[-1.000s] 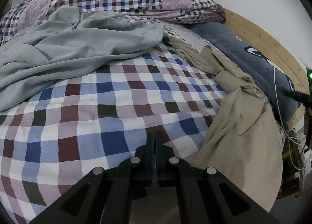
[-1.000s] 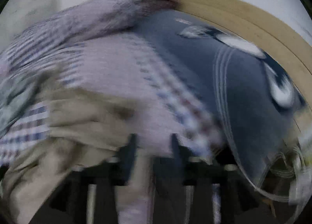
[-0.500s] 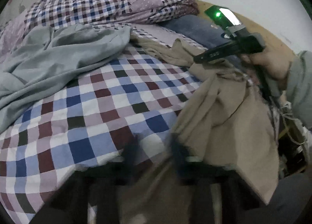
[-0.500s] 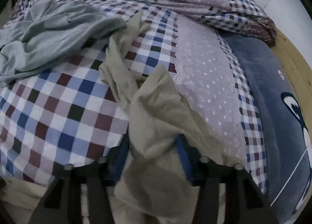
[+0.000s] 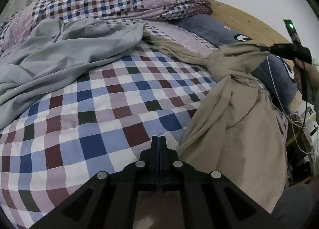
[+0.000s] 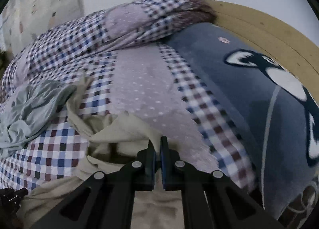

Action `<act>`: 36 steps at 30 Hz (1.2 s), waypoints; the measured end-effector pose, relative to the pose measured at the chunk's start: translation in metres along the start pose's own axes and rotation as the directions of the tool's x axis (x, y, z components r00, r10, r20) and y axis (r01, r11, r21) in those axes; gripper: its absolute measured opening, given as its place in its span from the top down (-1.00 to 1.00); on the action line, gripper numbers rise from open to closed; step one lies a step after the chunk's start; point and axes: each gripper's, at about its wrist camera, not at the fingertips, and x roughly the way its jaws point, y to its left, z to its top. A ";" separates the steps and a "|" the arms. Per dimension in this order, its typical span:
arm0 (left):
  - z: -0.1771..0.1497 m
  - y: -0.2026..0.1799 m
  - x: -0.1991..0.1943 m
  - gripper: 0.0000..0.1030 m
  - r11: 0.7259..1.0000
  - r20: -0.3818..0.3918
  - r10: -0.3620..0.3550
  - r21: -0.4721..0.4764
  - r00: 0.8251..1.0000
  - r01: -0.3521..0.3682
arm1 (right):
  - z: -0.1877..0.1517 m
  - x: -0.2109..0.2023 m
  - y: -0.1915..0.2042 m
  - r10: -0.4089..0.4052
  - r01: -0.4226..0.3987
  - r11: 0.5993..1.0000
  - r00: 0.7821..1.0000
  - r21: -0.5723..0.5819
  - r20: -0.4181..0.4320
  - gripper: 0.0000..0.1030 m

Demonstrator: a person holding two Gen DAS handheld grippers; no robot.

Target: Fold clothes

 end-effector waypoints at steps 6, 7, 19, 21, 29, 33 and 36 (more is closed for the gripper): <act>-0.002 0.000 0.003 1.00 1.000 0.000 0.004 -0.001 1.000 -0.004 | -0.004 -0.031 -0.047 -0.121 0.113 0.989 0.989 0.092 0.084 0.95; -0.002 -0.001 0.003 1.00 1.000 0.000 0.007 0.002 1.000 -0.007 | 0.002 -0.035 -0.058 -0.164 0.153 0.982 0.982 0.111 0.096 0.95; 0.000 -0.001 0.006 1.00 1.000 -0.001 0.003 0.005 1.000 -0.003 | 0.006 0.013 -0.033 -0.227 0.232 0.972 0.967 0.030 -0.118 0.10; 0.000 -0.001 0.005 1.00 1.000 0.001 0.006 0.007 1.000 -0.006 | -0.009 0.020 0.020 -0.096 0.083 0.990 0.989 -0.115 -0.112 0.00; 0.002 -0.004 0.005 1.00 1.000 0.000 -0.019 0.009 1.000 0.019 | -0.044 0.071 0.145 -0.008 -0.110 0.890 0.967 -0.443 -0.256 -0.01; 0.003 -0.001 0.006 1.00 0.999 -0.004 -0.033 -0.003 0.999 0.033 | -0.043 0.088 0.152 -0.070 -0.068 0.878 0.961 -0.475 -0.268 0.88; 0.003 0.000 0.006 1.00 0.999 -0.004 -0.036 -0.007 0.999 0.036 | -0.026 0.054 0.157 -0.067 -0.012 0.875 0.987 -0.483 -0.145 0.87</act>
